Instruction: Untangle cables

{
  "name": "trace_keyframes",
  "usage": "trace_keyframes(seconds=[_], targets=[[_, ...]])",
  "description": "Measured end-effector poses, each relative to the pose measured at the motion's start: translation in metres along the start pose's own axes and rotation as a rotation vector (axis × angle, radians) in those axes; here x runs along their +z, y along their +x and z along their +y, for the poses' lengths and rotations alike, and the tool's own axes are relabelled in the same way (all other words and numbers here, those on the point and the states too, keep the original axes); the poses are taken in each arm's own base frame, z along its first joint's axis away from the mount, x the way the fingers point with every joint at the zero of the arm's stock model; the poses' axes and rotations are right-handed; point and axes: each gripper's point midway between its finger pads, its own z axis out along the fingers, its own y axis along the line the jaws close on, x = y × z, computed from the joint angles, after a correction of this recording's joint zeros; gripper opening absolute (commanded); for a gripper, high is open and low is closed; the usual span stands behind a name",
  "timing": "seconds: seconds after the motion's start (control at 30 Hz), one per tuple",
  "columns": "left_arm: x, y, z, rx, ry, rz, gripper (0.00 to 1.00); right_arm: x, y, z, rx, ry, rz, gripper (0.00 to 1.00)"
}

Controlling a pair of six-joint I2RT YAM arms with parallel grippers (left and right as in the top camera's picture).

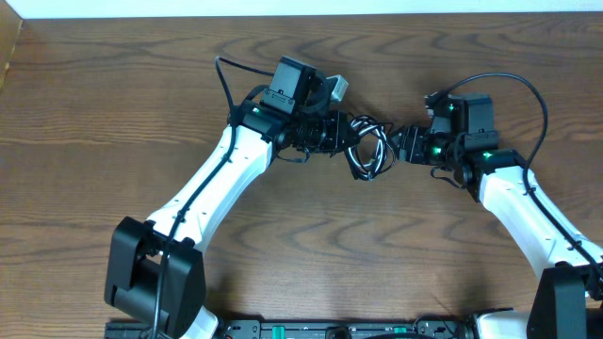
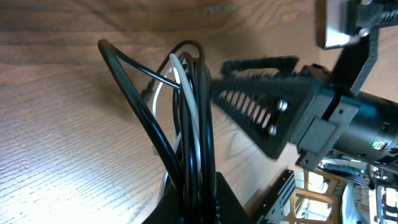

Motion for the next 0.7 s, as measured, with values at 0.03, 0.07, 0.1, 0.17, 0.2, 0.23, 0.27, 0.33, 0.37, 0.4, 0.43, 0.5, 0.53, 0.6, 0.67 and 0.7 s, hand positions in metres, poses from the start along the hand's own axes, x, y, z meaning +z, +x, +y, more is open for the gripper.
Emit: trace_keyframes(seconds=[0.03, 0.07, 0.1, 0.17, 0.2, 0.23, 0.27, 0.33, 0.37, 0.4, 0.43, 0.5, 0.53, 0.6, 0.67, 0.7], targets=[[-0.001, 0.0, -0.001, 0.001, 0.002, -0.001, 0.07, 0.0, 0.001, 0.01, -0.011, -0.058, 0.012, 0.62], [-0.001, 0.0, -0.002, 0.001, 0.007, 0.001, 0.07, -0.001, 0.003, 0.016, -0.017, -0.091, 0.021, 0.61], [-0.001, 0.0, -0.002, 0.002, 0.01, 0.001, 0.07, -0.001, 0.005, 0.021, -0.024, -0.122, 0.032, 0.56], [-0.001, -0.001, -0.008, 0.013, 0.041, 0.002, 0.07, -0.002, 0.007, 0.026, -0.026, -0.152, 0.043, 0.45], [-0.001, -0.001, -0.01, 0.017, 0.051, 0.001, 0.07, -0.002, 0.008, 0.027, -0.025, -0.156, 0.047, 0.41], [-0.001, -0.001, -0.012, 0.021, 0.064, 0.003, 0.07, 0.001, 0.01, 0.024, -0.017, -0.147, 0.056, 0.37], [-0.001, -0.001, -0.014, 0.021, 0.073, 0.004, 0.07, 0.004, 0.012, 0.02, -0.004, -0.134, 0.066, 0.33], [-0.001, -0.002, -0.017, 0.025, 0.086, 0.004, 0.07, 0.014, 0.017, 0.006, 0.036, -0.074, 0.085, 0.24], [-0.001, -0.002, -0.018, 0.027, 0.09, 0.002, 0.07, 0.018, 0.021, -0.001, 0.065, -0.042, 0.097, 0.2], [-0.001, -0.003, -0.018, 0.029, 0.091, 0.002, 0.07, 0.023, 0.024, -0.009, 0.097, 0.0, 0.109, 0.17], [-0.001, -0.002, -0.018, 0.028, 0.091, 0.003, 0.07, 0.025, 0.026, -0.013, 0.114, 0.02, 0.114, 0.16], [0.001, 0.0, -0.015, 0.02, 0.081, 0.008, 0.07, 0.026, 0.028, -0.019, 0.151, 0.082, 0.113, 0.16], [0.002, 0.002, -0.012, 0.016, 0.072, 0.009, 0.08, 0.023, 0.025, -0.026, 0.172, 0.139, 0.095, 0.17], [0.003, 0.003, -0.009, 0.012, 0.062, 0.009, 0.07, 0.021, 0.019, -0.033, 0.185, 0.199, 0.067, 0.18], [0.003, 0.003, -0.007, 0.01, 0.056, 0.007, 0.07, 0.018, 0.017, -0.037, 0.189, 0.235, 0.053, 0.17], [0.003, 0.003, -0.005, 0.006, 0.044, 0.008, 0.07, 0.017, 0.017, -0.037, 0.189, 0.247, 0.049, 0.16]])
